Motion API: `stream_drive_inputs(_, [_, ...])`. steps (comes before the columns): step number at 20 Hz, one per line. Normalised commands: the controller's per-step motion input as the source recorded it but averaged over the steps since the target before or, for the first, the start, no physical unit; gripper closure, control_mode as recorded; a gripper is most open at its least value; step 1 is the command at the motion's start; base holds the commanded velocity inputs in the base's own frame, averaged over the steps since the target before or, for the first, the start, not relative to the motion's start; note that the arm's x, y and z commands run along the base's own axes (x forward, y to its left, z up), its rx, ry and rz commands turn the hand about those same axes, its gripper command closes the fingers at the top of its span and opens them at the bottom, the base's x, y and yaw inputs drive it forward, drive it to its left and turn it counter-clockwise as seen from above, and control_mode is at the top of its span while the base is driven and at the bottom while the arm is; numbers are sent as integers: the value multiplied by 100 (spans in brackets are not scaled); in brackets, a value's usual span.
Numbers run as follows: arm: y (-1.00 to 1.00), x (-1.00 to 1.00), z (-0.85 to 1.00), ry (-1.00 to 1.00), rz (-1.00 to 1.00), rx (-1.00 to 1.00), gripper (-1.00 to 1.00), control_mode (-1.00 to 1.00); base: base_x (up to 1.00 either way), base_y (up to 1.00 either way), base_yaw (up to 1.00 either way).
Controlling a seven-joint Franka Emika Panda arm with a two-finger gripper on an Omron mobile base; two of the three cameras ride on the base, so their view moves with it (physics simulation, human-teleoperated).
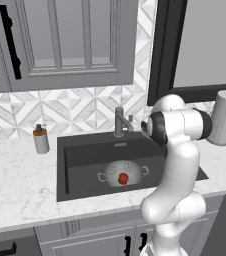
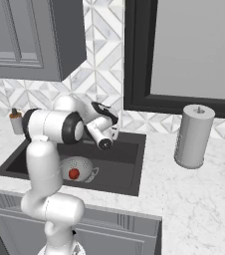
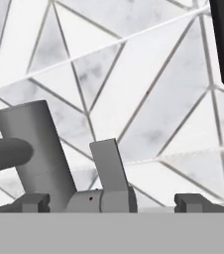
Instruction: Put the colander in the sink, put the apple in the colander, and turn on the sink faucet and pour water over the colander.
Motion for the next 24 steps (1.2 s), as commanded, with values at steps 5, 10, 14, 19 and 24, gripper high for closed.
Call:
stream_drive_inputs(5, [0, 26, 0, 1, 0, 0, -100, -100, 0, 0, 0])
stream_drive_inputs(10, [0, 25, 0, 0, 0, 0, -100, -100, 0, 0, 0])
stream_drive_inputs(14, [3, 20, 0, 0, 0, 0, -100, -100, 0, 0, 0])
stream_drive_inputs(19, [7, 12, -1, 0, 0, 0, -100, -100, 0, 0, 0])
stream_drive_inputs(24, [10, 12, -5, 2, 0, 0, -100, -100, 0, 0, 0])
